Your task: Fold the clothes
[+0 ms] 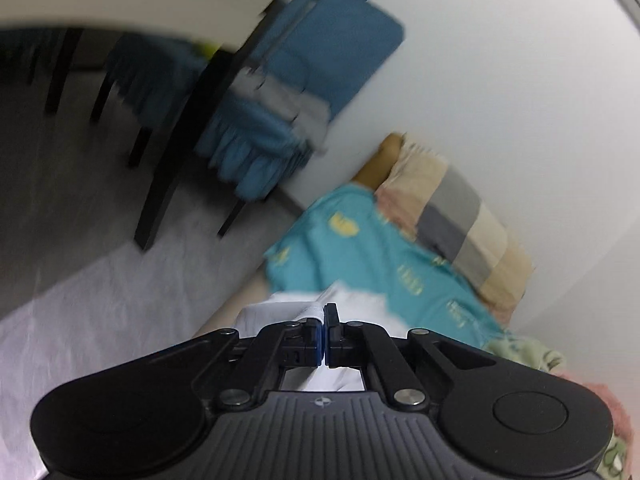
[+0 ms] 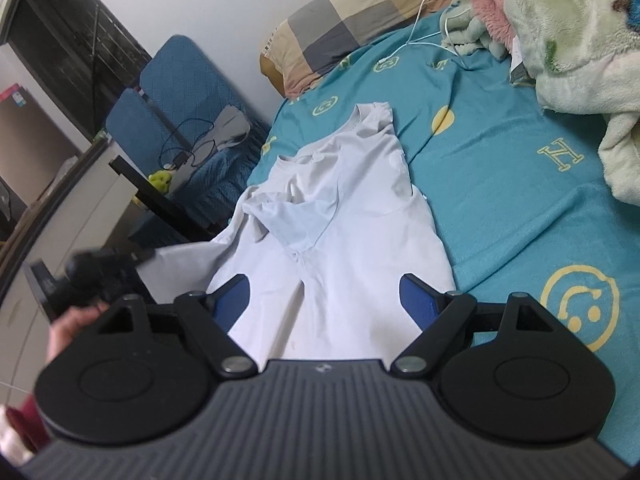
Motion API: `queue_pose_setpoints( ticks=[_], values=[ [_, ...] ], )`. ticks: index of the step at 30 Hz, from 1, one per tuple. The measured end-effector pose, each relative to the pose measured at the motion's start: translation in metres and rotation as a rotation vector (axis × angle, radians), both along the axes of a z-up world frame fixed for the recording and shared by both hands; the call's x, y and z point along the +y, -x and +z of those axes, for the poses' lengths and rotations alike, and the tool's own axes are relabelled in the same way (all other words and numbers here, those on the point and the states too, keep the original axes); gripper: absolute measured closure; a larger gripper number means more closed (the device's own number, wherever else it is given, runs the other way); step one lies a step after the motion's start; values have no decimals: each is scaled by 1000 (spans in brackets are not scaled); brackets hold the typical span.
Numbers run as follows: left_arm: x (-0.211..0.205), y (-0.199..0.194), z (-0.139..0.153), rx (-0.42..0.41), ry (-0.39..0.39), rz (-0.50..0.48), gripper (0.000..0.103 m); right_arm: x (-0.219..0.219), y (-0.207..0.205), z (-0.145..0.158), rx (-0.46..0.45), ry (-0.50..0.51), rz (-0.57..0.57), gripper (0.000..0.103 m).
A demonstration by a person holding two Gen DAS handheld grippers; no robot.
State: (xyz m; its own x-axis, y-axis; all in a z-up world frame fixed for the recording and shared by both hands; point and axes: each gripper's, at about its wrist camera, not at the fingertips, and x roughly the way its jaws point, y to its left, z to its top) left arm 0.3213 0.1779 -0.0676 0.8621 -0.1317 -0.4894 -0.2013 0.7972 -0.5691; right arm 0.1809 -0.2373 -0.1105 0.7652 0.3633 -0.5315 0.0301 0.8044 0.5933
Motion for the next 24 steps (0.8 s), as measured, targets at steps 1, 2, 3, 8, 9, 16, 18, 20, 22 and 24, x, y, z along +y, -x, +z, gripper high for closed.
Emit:
queue_pose_setpoints(
  ticks=[1,2,3,8,9,16,18,20,22,24],
  values=[
    [-8,-6,13,-7,-10,-9,102,-2,1,1,-2,-7,-5,19],
    [-19,-12,25,-11,-21,-24,102,-4,1,2,-3,-15,-9,19],
    [-31,-19,36,-12,-34,-41,102,-5,2,3,-5,-22,-14,19],
    [-113,-54,71,9,-116,-148,102,-16,6,4,2,-19,-45,19],
    [-132,-62,72,18,-140,-173,102,-19,5,4,3,-19,-53,19],
    [-247,-108,34,101,-265,-310,101,-39,2,-3,13,-18,-107,19],
    [-265,-110,11,103,-279,-341,100,-45,1,-7,18,-15,-122,19],
    [-277,-107,-8,110,-296,-372,94,-50,-1,-11,22,-12,-131,19],
    [-282,-101,-20,121,-311,-407,78,-54,-3,-15,25,-9,-139,19],
    [-280,-93,-23,124,-338,-434,60,-54,-4,-16,23,-10,-136,19]
  ],
)
